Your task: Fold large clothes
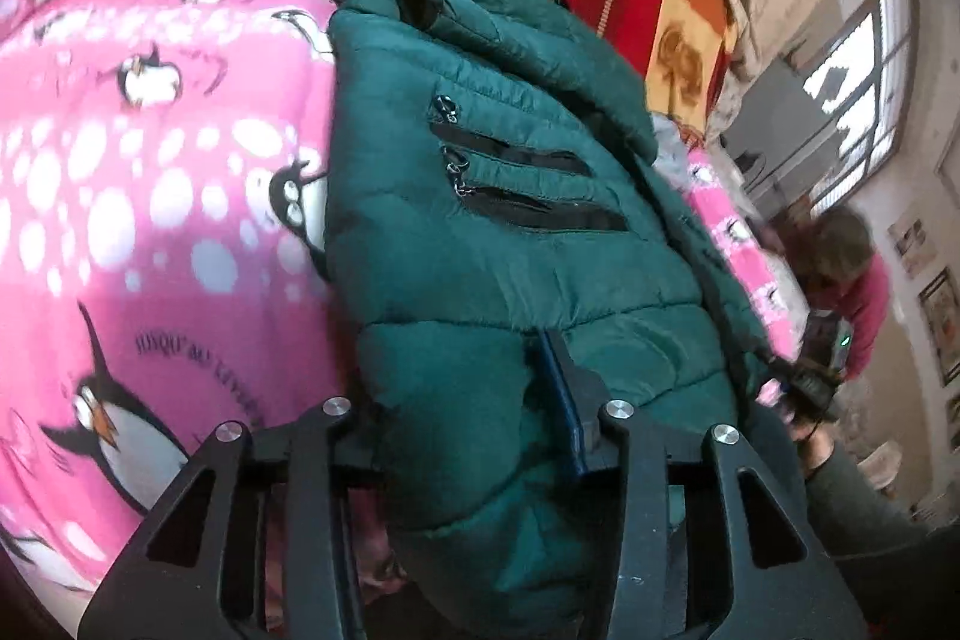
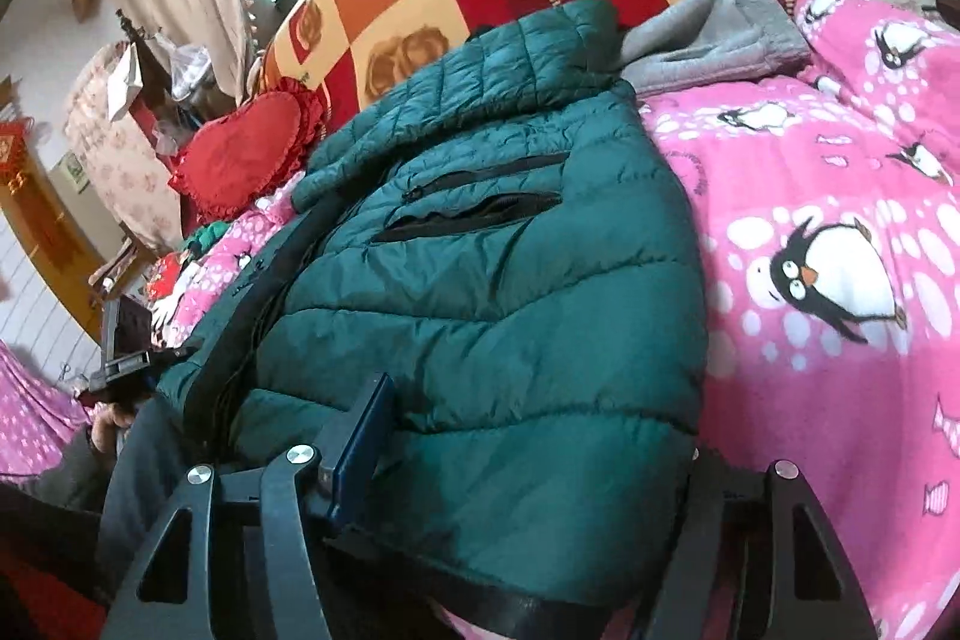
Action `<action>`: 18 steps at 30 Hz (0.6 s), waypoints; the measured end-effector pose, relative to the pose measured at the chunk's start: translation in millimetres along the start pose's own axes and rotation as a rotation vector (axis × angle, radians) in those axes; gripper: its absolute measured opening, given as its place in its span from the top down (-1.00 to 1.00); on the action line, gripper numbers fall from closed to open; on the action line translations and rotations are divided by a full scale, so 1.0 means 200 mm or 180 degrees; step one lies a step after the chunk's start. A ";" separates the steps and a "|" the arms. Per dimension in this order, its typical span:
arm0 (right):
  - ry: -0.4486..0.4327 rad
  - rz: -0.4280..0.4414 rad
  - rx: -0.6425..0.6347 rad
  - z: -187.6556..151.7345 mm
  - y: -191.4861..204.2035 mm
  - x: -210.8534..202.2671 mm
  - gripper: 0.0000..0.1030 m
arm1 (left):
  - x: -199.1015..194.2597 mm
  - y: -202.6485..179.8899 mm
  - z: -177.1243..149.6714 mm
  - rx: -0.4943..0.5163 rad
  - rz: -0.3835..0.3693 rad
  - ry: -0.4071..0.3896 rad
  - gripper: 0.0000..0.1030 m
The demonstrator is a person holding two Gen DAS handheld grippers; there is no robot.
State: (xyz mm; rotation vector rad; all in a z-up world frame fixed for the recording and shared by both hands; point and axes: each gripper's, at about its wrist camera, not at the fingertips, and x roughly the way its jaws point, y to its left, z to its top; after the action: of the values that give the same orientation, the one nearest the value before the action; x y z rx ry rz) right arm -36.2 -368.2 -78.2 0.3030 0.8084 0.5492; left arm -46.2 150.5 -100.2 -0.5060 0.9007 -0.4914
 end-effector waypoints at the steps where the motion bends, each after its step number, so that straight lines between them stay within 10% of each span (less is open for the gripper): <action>1: 0.0014 -0.0011 0.0032 0.00 0.00 0.00 -0.27 | 0.00 0.01 0.00 -0.0026 -0.0018 -0.0003 0.20; 14: -0.0091 -0.0438 0.0059 0.05 0.06 -0.02 0.38 | -0.01 -0.06 0.01 0.0049 0.0251 -0.0027 0.17; 18: -0.0221 -0.0590 0.0047 0.09 0.13 -0.10 0.66 | -0.07 -0.09 0.03 0.0036 0.0367 -0.0142 0.65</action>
State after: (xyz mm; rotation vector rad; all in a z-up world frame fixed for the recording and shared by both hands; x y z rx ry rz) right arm -44.1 -359.3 -42.1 0.2561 0.7645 0.3573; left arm -51.9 145.1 -78.3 -0.4503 0.8786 -0.3788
